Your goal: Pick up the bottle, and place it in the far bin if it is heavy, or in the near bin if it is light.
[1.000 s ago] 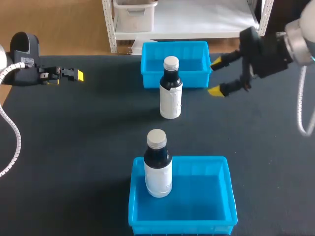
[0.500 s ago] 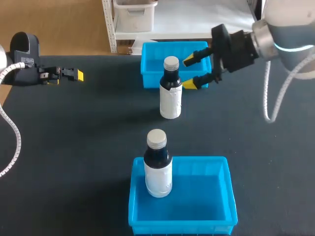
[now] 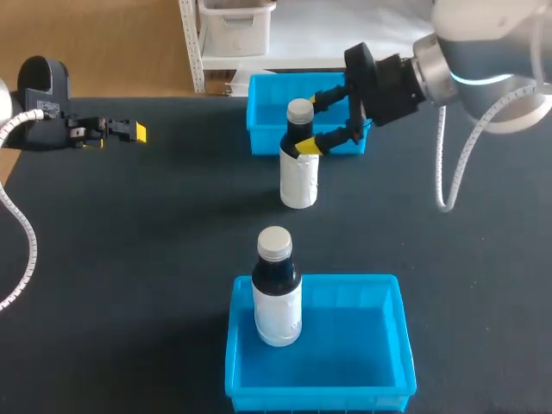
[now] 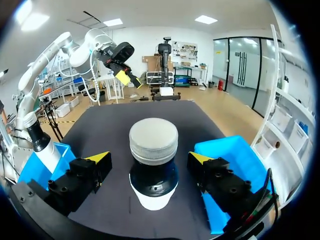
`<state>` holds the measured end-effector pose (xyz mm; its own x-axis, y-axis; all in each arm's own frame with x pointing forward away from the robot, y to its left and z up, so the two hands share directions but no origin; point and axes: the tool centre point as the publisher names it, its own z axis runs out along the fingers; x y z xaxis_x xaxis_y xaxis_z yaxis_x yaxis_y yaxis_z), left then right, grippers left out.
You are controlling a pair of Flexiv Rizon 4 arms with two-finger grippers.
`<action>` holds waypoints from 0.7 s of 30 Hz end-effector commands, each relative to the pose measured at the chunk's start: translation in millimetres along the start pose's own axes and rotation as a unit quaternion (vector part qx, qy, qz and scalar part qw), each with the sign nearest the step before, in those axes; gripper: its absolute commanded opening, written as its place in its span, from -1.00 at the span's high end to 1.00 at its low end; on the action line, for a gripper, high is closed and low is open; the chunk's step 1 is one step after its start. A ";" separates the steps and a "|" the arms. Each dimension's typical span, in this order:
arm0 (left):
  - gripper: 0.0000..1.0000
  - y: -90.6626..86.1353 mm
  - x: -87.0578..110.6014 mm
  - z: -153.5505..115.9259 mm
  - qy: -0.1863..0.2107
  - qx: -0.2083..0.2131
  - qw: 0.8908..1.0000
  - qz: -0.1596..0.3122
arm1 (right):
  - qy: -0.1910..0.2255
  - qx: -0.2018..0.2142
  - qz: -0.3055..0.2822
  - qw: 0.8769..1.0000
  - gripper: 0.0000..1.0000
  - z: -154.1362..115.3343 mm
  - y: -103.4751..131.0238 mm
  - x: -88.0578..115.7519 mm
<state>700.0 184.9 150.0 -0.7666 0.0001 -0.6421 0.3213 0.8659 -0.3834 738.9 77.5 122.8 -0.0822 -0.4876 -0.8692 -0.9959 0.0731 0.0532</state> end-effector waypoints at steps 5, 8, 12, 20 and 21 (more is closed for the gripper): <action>-1.00 0.0 0.0 0.0 0.000 0.000 1.000 0.000 | -0.007 -0.005 -0.002 1.000 -1.00 8.2 -4.3 -3.6; -1.00 0.0 0.0 0.0 0.000 0.000 1.000 0.000 | -0.007 -0.005 -0.004 1.000 -1.00 7.8 -4.4 -5.1; -1.00 0.0 0.0 0.0 0.000 0.000 1.000 0.000 | -0.004 -0.005 -0.005 1.000 -0.71 7.6 -4.5 -5.2; -1.00 0.0 0.0 0.0 0.000 0.000 1.000 0.000 | -0.001 -0.004 -0.005 1.000 -0.08 8.1 -4.8 -4.8; -1.00 0.0 0.0 0.0 0.000 0.000 1.000 0.000 | -0.001 -0.004 -0.005 1.000 -0.02 8.2 -4.7 -4.8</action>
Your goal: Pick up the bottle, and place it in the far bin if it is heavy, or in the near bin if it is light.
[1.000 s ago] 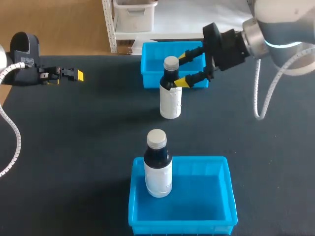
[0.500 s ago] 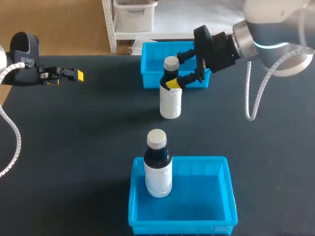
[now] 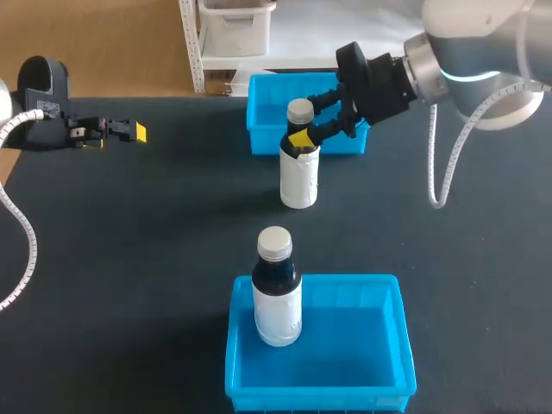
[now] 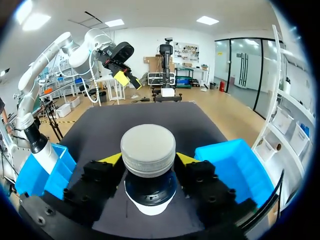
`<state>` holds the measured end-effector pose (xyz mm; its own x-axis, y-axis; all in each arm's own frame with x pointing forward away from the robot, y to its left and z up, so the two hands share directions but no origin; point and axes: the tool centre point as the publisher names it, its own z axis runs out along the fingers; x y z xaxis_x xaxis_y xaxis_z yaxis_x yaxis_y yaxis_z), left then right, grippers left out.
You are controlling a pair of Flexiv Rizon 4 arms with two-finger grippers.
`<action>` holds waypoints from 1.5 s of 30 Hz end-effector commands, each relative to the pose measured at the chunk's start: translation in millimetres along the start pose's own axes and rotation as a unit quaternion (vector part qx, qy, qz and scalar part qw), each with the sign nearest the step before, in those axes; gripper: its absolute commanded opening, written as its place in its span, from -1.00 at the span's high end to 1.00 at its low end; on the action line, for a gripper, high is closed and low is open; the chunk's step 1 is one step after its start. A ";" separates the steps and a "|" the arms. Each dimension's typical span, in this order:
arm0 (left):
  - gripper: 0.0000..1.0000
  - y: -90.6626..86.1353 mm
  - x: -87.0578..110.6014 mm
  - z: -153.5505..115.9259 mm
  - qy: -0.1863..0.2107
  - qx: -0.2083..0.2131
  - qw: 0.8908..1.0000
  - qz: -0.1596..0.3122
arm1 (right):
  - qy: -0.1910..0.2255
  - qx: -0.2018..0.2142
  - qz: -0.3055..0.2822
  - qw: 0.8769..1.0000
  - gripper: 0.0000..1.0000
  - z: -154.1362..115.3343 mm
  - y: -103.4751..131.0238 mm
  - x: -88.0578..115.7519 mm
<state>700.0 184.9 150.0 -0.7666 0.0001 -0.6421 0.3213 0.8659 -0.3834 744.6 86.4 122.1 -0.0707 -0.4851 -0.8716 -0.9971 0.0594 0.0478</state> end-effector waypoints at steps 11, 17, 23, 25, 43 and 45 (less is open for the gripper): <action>-1.00 0.0 0.0 0.0 0.000 0.000 1.000 0.000 | -0.002 0.005 -0.004 1.000 1.00 -4.1 6.6 -3.2; -1.00 0.0 0.0 0.0 0.000 0.000 1.000 0.000 | 0.004 0.017 -0.011 1.000 1.00 -16.3 11.1 -8.7; -1.00 0.0 0.0 0.0 0.000 0.000 1.000 0.000 | 0.008 0.036 -0.013 0.999 1.00 -39.2 18.0 -13.9; -1.00 0.0 0.0 0.0 0.000 0.000 1.000 0.000 | 0.011 0.042 -0.013 0.999 1.00 -46.9 20.6 -14.3; -1.00 0.0 0.0 0.0 0.000 0.000 1.000 0.000 | 0.017 0.122 0.025 0.992 1.00 -143.9 55.0 2.7; -1.00 0.0 0.0 0.0 0.000 0.000 1.000 0.000 | 0.014 0.130 0.029 0.991 1.00 -154.0 60.1 4.8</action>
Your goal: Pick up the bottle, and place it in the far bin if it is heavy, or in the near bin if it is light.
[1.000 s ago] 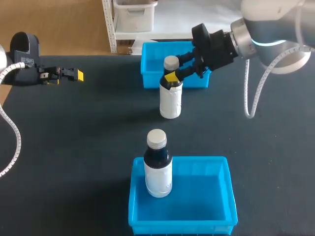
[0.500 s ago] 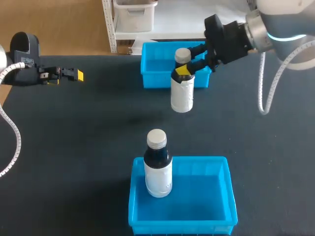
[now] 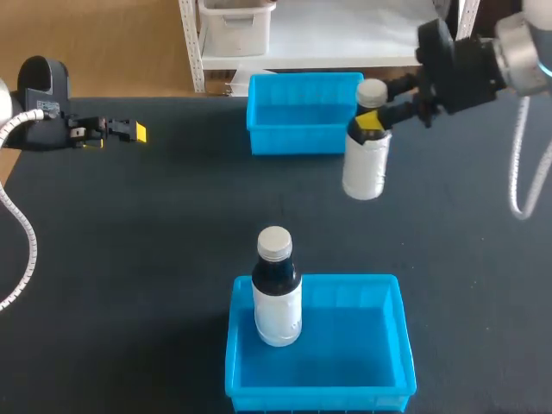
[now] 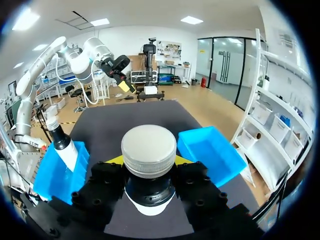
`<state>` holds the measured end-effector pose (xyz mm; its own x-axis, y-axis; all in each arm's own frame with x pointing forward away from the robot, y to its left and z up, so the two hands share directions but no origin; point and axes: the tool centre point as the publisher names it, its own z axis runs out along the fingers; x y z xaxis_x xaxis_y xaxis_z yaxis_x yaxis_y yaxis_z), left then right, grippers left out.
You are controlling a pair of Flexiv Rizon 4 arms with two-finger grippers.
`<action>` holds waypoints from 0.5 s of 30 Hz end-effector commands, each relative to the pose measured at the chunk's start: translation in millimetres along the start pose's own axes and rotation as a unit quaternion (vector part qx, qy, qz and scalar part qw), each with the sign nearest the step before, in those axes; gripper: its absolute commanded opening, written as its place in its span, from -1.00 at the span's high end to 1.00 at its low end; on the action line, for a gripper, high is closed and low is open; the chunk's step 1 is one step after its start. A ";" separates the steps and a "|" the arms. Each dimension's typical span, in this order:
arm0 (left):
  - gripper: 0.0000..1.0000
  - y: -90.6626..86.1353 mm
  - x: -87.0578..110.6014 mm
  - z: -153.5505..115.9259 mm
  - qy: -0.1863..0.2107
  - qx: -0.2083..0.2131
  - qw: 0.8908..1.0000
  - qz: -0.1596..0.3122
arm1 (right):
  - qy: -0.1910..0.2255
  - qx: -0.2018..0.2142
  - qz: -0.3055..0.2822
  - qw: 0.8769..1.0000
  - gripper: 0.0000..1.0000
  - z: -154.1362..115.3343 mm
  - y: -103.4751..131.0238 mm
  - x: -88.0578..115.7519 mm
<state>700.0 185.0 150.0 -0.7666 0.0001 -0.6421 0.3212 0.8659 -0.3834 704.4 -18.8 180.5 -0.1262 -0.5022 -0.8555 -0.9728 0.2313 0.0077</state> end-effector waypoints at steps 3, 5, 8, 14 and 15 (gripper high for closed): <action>-1.00 0.0 0.0 0.0 0.000 0.000 1.000 0.000 | 0.000 0.054 0.006 0.998 1.00 -50.9 23.2 5.3; -1.00 0.0 0.0 0.0 0.000 0.000 1.000 0.000 | -0.001 0.060 0.007 0.998 1.00 -60.7 27.9 4.5; -1.00 0.0 0.0 0.0 0.000 0.000 1.000 0.000 | -0.002 0.066 0.006 0.998 1.00 -73.7 35.2 1.3; -1.00 0.0 0.0 0.0 0.000 0.000 1.000 0.000 | 0.013 0.078 0.000 0.997 1.00 -93.8 52.0 -7.5; -1.00 0.0 0.0 0.0 0.000 0.000 1.000 0.000 | 0.015 0.076 -0.003 0.997 1.00 -95.9 54.8 -9.0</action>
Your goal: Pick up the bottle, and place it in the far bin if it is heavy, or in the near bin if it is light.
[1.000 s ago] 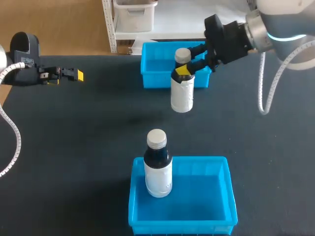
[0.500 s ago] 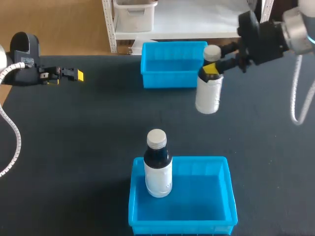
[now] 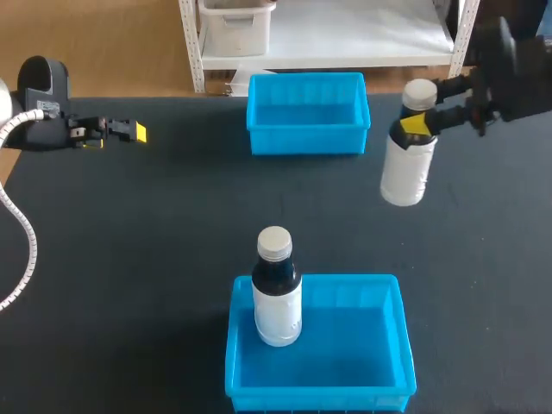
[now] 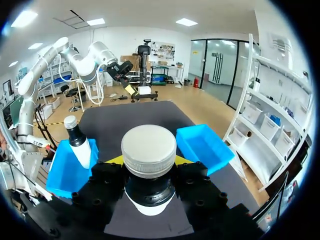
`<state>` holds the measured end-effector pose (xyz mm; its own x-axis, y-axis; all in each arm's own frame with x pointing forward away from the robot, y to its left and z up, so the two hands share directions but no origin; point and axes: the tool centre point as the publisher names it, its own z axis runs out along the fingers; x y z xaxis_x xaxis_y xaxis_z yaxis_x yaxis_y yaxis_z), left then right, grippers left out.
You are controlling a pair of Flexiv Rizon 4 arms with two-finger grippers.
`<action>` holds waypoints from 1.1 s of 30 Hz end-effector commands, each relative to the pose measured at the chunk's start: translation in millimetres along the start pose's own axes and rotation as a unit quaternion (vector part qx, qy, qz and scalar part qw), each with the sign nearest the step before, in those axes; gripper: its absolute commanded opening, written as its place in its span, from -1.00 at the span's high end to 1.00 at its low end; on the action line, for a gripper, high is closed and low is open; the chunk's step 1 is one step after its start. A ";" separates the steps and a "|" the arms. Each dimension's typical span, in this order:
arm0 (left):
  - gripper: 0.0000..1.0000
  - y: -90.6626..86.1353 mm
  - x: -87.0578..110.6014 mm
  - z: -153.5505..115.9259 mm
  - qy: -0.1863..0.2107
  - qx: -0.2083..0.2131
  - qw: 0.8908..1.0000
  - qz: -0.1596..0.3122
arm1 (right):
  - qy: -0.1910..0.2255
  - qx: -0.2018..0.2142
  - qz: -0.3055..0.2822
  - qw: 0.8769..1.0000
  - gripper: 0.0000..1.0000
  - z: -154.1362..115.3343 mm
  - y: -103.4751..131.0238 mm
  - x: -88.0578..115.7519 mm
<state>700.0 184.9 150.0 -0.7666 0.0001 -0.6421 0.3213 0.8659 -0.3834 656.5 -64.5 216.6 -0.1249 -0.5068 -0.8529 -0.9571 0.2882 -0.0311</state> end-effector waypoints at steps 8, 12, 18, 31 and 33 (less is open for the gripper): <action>-1.00 0.0 0.0 0.0 0.000 0.000 1.000 0.000 | 0.016 0.017 -0.013 1.000 1.00 -41.0 40.0 -20.6; -1.00 0.0 0.0 0.0 0.000 0.000 1.000 0.000 | 0.001 0.003 -0.020 1.000 1.00 -43.5 56.2 -29.7; -1.00 0.0 0.0 0.0 0.000 0.000 1.000 0.000 | -0.017 -0.033 -0.033 0.999 1.00 -38.0 81.1 -39.0; -1.00 0.0 0.0 0.0 0.000 0.000 1.000 0.000 | -0.034 -0.171 -0.077 0.982 1.00 11.0 135.8 -49.4; -1.00 0.0 0.0 0.0 0.000 0.000 1.000 0.000 | -0.036 -0.188 -0.084 0.978 1.00 15.7 142.3 -50.5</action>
<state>700.0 184.9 150.0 -0.7666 0.0001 -0.6422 0.3213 0.8659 -0.3834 521.9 4.8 250.8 0.0430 -0.4668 -0.8833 -0.9979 -0.0622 -0.0158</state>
